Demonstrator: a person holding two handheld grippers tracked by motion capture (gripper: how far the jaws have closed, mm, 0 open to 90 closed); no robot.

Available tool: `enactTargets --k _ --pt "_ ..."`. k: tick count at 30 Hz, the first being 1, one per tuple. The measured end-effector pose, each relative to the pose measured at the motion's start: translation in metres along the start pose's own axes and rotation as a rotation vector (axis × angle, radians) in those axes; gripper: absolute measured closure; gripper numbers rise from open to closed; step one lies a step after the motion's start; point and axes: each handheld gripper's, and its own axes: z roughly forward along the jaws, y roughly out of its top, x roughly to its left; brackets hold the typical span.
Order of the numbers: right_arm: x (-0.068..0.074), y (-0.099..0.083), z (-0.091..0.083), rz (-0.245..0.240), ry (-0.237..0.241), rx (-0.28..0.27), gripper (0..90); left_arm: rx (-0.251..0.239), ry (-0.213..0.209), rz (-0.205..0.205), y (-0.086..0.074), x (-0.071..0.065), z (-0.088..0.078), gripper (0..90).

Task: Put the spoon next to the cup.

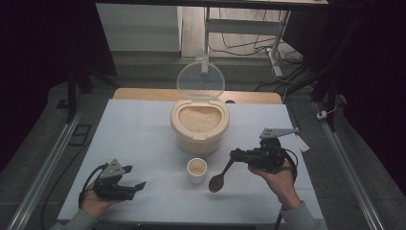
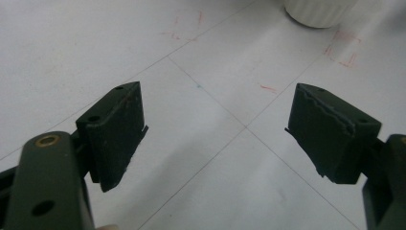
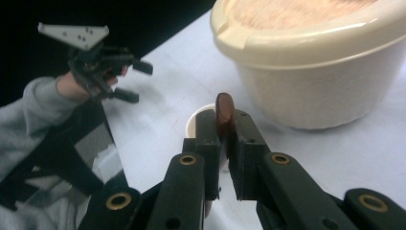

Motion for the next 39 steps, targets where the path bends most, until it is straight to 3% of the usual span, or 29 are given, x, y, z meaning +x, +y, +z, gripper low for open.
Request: enactTargets --k 14,19,28,30,34,39 --pt "-0.006 -0.001 0.033 -0.001 0.025 0.159 83.3 0.006 -0.004 0.006 0.0 0.0 0.001 20.1" --pt "-0.012 -0.001 0.04 0.017 0.026 0.147 82.4 0.008 -0.004 0.007 -0.001 0.0 0.001 20.1" --pt "-0.026 -0.006 0.059 -0.001 -0.101 0.126 74.2 0.011 -0.008 0.011 -0.001 -0.001 0.002 20.0" --pt "-0.031 -0.009 0.063 0.007 -0.11 0.113 72.5 0.014 -0.007 0.011 -0.001 -0.001 0.002 20.0" --pt "-0.039 -0.016 0.075 0.0 -0.155 0.131 64.8 0.014 -0.007 0.01 -0.002 -0.001 0.002 20.0" --pt "-0.05 -0.024 0.09 0.028 -0.194 0.151 62.4 0.016 -0.007 0.011 -0.002 -0.001 0.001 19.9"
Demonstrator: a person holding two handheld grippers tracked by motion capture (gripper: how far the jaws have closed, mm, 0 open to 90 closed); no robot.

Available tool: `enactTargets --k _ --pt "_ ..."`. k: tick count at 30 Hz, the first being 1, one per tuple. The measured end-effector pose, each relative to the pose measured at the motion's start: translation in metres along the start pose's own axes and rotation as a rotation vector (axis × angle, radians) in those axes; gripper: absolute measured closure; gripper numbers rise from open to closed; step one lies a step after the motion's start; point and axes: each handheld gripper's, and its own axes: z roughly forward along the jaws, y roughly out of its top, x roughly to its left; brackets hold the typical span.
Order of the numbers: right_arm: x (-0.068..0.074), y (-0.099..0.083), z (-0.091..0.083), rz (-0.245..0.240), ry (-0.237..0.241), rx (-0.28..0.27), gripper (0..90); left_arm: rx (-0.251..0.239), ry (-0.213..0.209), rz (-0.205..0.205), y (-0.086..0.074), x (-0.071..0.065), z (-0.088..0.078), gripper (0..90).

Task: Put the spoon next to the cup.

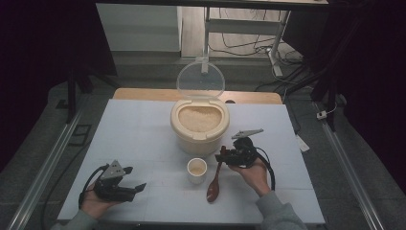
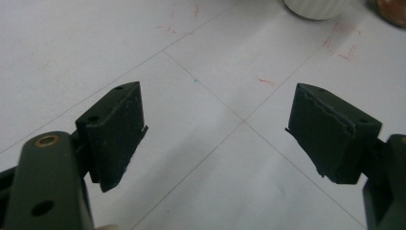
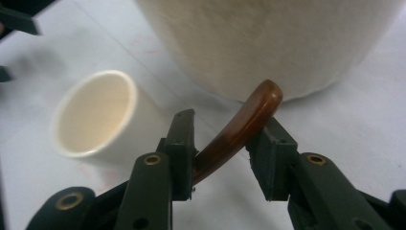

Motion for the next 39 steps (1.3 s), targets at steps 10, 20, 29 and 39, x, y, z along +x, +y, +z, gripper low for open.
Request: enactTargets --k 10,20,29,39 --pt "-0.01 -0.006 0.02 0.035 -0.048 0.017 58.9 0.004 -0.002 0.002 0.0 0.0 0.0 19.9" --pt "-0.012 -0.01 0.03 0.029 -0.093 0.049 51.0 0.007 -0.001 0.003 -0.001 0.001 0.001 19.9" --pt "-0.011 -0.011 0.034 0.019 -0.155 0.064 41.2 0.01 -0.002 0.004 -0.001 0.0 0.001 19.9" --pt "-0.011 -0.01 0.016 0.018 -0.158 -0.033 39.3 0.009 0.0 0.005 -0.001 0.0 0.001 19.9"
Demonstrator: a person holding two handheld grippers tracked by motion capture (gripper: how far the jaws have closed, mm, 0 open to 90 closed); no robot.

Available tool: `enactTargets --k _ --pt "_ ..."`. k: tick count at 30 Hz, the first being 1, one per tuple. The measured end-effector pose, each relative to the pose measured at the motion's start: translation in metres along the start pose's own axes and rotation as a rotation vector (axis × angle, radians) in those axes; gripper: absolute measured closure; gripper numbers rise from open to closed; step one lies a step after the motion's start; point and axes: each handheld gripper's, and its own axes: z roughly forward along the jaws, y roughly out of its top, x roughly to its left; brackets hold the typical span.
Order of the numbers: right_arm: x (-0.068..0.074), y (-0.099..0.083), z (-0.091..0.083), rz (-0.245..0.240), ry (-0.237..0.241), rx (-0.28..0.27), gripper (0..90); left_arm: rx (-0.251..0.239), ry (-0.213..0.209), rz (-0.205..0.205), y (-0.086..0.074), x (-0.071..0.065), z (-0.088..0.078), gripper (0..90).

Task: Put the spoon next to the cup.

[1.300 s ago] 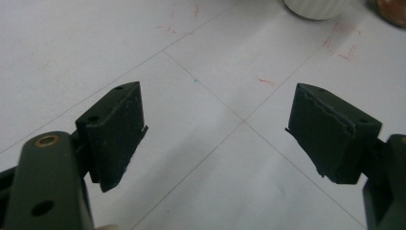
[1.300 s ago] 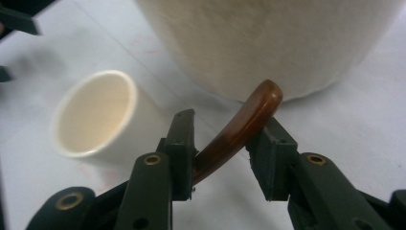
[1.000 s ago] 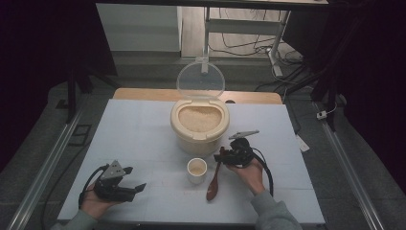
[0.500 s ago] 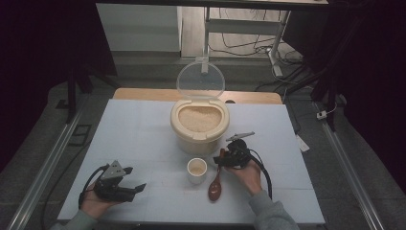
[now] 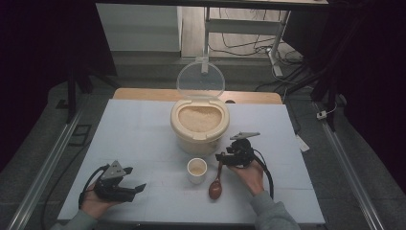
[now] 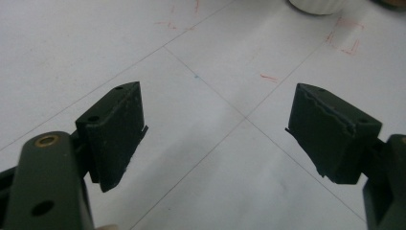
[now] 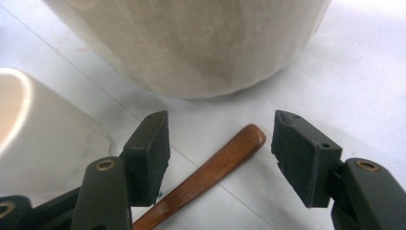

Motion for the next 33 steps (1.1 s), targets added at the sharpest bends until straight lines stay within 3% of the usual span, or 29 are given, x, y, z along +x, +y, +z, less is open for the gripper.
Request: enactTargets --k 8,14,20,24,33 --pt "0.003 -0.004 -0.026 -0.078 0.065 -0.091 39.9 -0.007 0.003 0.002 0.0 0.0 -0.001 19.9" --pt "0.001 -0.025 -0.055 -0.145 0.065 -0.16 40.8 -0.005 0.001 -0.009 0.001 -0.001 -0.001 19.6" --pt "-0.007 -0.048 -0.082 -0.207 0.043 -0.184 41.1 -0.011 0.008 -0.029 0.001 0.0 -0.002 19.0" --pt "-0.012 -0.063 -0.095 -0.229 0.018 -0.195 41.2 -0.013 0.01 -0.033 0.001 0.0 -0.002 18.3" --pt "-0.029 -0.082 -0.11 -0.21 0.012 -0.204 41.3 -0.017 0.013 -0.036 0.0 -0.001 -0.002 17.4"
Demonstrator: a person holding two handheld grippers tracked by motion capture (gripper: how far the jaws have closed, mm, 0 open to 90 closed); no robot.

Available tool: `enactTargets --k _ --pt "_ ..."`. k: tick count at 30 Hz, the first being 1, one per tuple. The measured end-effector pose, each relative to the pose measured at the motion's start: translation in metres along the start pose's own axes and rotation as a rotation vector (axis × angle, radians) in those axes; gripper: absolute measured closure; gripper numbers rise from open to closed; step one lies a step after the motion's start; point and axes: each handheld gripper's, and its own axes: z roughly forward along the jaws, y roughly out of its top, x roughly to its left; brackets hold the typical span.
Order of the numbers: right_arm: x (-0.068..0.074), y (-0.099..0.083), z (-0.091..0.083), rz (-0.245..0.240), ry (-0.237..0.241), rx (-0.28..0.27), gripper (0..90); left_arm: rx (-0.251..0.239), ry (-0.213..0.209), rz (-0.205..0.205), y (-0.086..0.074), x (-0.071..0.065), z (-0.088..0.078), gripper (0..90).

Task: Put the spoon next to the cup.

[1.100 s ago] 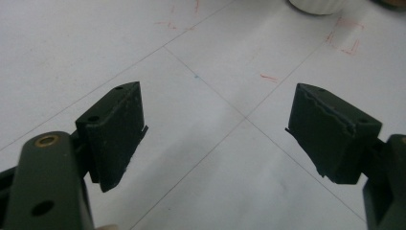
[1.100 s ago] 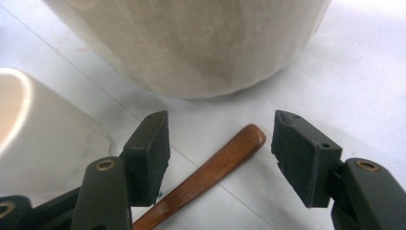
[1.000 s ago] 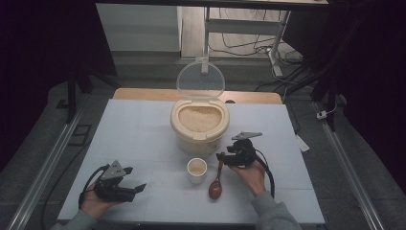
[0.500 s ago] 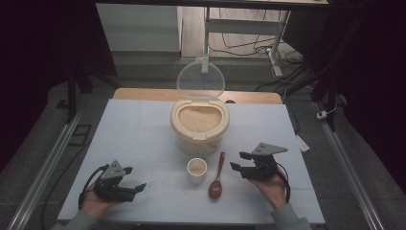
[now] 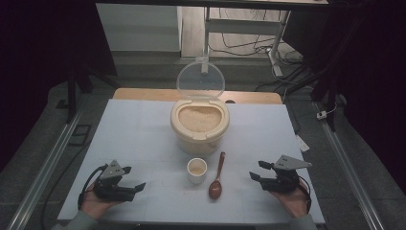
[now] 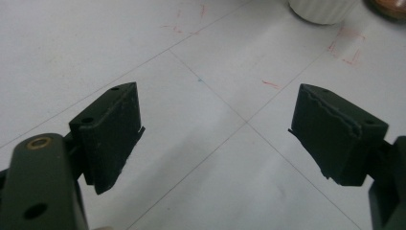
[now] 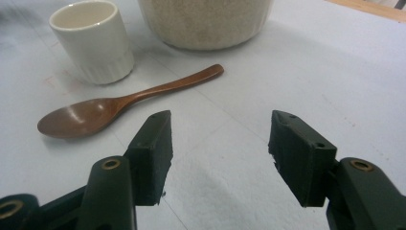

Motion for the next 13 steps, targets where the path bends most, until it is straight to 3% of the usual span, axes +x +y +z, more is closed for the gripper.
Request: enactTargets --k 13 --pt "-0.0008 -0.0014 0.0004 -0.005 0.001 0.006 41.7 0.001 0.0 0.007 -0.0003 -0.0004 -0.0003 17.5"
